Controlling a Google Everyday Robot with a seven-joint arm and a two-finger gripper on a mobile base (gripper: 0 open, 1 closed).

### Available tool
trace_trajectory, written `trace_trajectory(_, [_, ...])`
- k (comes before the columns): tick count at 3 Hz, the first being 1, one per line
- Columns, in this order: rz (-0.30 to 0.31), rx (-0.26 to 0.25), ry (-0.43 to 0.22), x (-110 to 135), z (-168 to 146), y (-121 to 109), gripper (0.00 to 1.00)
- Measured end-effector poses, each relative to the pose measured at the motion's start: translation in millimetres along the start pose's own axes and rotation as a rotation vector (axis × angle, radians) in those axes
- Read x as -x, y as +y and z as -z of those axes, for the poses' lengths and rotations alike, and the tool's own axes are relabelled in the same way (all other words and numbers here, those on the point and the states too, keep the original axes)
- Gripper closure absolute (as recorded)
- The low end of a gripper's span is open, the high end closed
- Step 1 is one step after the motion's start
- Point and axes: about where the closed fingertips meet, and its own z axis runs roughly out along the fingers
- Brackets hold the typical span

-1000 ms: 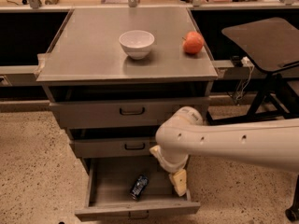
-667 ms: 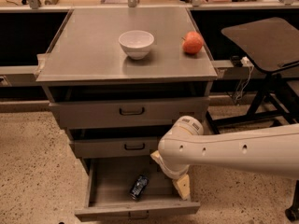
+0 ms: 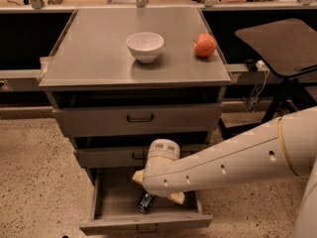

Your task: Pick pepsi can from bottom drawer and place on counter

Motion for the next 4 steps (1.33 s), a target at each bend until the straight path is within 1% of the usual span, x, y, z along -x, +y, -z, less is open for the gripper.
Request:
trace_trajectory(1, [0.068,-0.01,0.044,-11,-2,-3,0.0])
trace_trajectory(2, [0.152,0.012,-0.03,-2,-26,-14,0.0])
trace_trajectory(3, [0.333,-0.018,-0.153,16,-108,-34,0.0])
trace_trajectory(4, [0.424,-0.062,-0.177,30,-153,-35,0.0])
